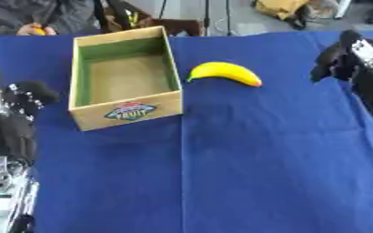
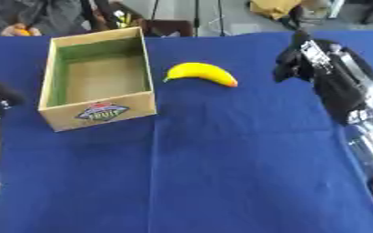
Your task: Pick up objects on the table and place them in the box.
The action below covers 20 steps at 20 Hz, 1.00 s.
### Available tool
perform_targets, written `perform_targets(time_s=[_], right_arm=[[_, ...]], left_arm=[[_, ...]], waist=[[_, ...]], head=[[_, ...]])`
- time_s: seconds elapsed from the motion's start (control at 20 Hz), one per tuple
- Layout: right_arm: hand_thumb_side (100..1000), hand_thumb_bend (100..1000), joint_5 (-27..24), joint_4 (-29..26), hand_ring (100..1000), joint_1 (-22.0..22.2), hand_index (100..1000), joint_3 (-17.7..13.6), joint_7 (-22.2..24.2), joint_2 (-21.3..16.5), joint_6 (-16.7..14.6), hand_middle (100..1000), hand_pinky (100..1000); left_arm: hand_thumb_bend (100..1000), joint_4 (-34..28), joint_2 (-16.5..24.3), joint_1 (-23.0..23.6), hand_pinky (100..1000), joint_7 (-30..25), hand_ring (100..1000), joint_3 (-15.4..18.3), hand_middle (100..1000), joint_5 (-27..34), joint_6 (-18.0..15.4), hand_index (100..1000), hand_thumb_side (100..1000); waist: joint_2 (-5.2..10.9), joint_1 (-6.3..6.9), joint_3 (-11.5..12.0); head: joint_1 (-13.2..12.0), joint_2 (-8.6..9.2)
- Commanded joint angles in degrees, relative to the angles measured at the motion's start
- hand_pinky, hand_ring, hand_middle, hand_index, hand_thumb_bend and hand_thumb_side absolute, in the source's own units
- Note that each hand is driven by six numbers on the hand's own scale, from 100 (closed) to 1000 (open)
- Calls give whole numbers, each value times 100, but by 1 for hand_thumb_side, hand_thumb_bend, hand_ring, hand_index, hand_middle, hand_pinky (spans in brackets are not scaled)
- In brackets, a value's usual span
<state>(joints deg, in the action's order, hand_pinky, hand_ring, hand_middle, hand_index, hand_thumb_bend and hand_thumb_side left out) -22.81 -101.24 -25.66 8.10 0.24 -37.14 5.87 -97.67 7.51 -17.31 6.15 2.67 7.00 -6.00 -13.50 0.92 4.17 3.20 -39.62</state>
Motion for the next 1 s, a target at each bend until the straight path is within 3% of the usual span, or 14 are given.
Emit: perform_targets(time_s=[0.05,0.4,0.55,0.8,0.85,1.0], right_arm=[[659,100,208,495,608,-401,599,12,135,-237,-21,598,587],[629,134,1000,1919,711,-1300,734,137,558,-183,-324,702,639],[602,215,1501,2443,773,-1568,808,199,809,-148,-489,768,690],[595,228,2323,2938,782,-1777,818,188,1061,-79,-792,778,699],[556,334,2371,2979,878,-1793,879,189,1076,-80,-822,862,800],[547,362,2593,3290,896,-2039,888,404,1012,-318,-742,877,825]], left_arm=[[492,-76,61,-110,613,-77,563,-71,467,-30,0,556,959],[492,-77,56,-233,613,-229,564,-198,467,-10,19,556,960],[494,-82,37,-301,612,-294,564,-256,466,2,26,556,960],[494,-82,19,-354,612,-343,564,-289,466,11,35,556,959],[496,-82,20,-357,611,-346,565,-291,466,11,35,556,959],[497,-80,18,-412,611,-394,566,-344,466,19,47,556,959]], waist=[[95,-18,78],[39,-39,414],[2,-37,595],[-27,-36,733],[-31,-36,746],[-74,-48,1032]], head=[[89,90],[277,230],[402,308],[500,367],[506,373],[657,448]])
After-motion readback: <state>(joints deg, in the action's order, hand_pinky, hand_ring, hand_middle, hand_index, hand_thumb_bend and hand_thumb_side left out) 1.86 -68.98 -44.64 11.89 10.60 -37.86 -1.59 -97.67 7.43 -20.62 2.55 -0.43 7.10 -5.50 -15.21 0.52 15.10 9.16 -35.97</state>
